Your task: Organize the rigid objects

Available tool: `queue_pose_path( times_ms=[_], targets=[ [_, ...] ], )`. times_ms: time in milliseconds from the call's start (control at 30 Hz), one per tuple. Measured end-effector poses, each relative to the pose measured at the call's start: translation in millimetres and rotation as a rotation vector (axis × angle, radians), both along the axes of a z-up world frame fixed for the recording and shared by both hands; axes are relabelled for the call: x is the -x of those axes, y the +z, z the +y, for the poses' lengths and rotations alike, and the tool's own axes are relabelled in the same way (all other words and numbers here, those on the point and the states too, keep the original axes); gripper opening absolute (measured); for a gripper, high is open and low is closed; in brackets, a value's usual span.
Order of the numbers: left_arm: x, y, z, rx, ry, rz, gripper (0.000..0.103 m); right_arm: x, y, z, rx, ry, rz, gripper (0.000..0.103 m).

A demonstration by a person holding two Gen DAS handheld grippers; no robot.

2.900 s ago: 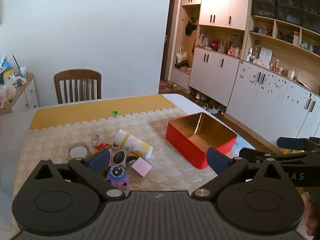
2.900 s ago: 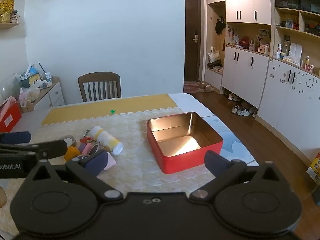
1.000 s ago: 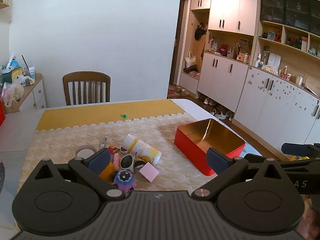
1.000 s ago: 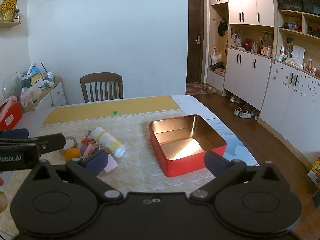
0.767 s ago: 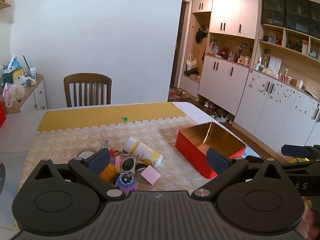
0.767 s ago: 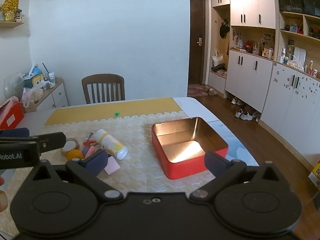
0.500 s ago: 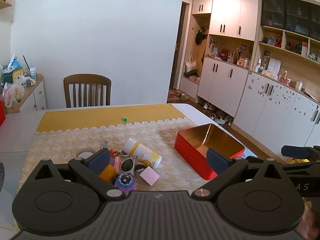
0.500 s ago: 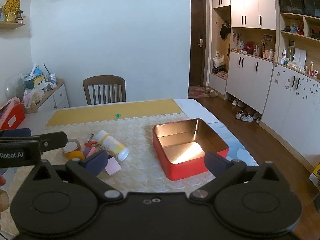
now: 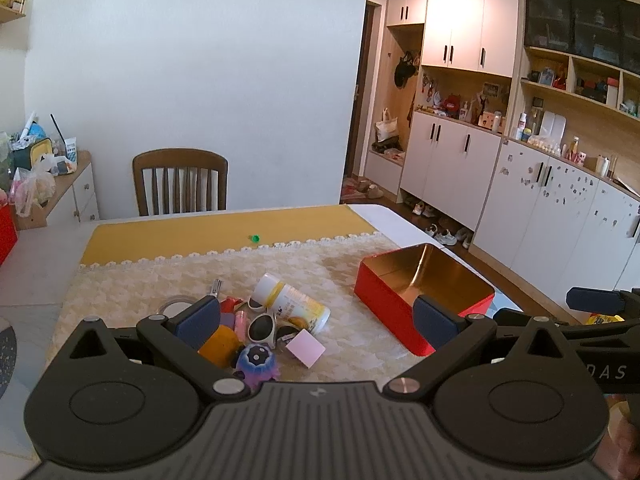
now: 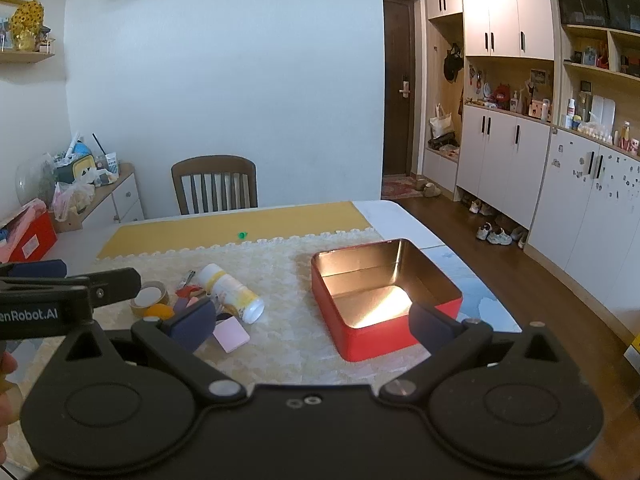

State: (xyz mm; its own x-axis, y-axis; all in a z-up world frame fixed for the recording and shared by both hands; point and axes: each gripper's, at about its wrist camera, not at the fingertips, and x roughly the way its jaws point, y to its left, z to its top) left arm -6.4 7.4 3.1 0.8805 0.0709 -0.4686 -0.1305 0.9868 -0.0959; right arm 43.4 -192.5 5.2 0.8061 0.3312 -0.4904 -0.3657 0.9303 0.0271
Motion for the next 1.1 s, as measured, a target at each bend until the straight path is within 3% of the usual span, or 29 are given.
queue_pose_path(
  times_ms=[533, 833, 1100],
  targets=[
    [-15.0, -6.6, 12.8, 0.012, 0.042, 0.037, 0.103, -23.4, -12.2, 15.1, 0.007, 0.057, 0.033, 0.103],
    [-47.7, -20.2, 37.7, 0.031, 0.100, 0.095, 0.103, -69.4, -22.5, 39.8, 0.009, 0.198, 0.079, 0.103],
    [-82.0, -57.5, 63.4, 0.067, 0.133, 0.170, 0.102, -128.4, -42.6, 73.5, 0.054, 0.356, 0.155, 0.102]
  ],
)
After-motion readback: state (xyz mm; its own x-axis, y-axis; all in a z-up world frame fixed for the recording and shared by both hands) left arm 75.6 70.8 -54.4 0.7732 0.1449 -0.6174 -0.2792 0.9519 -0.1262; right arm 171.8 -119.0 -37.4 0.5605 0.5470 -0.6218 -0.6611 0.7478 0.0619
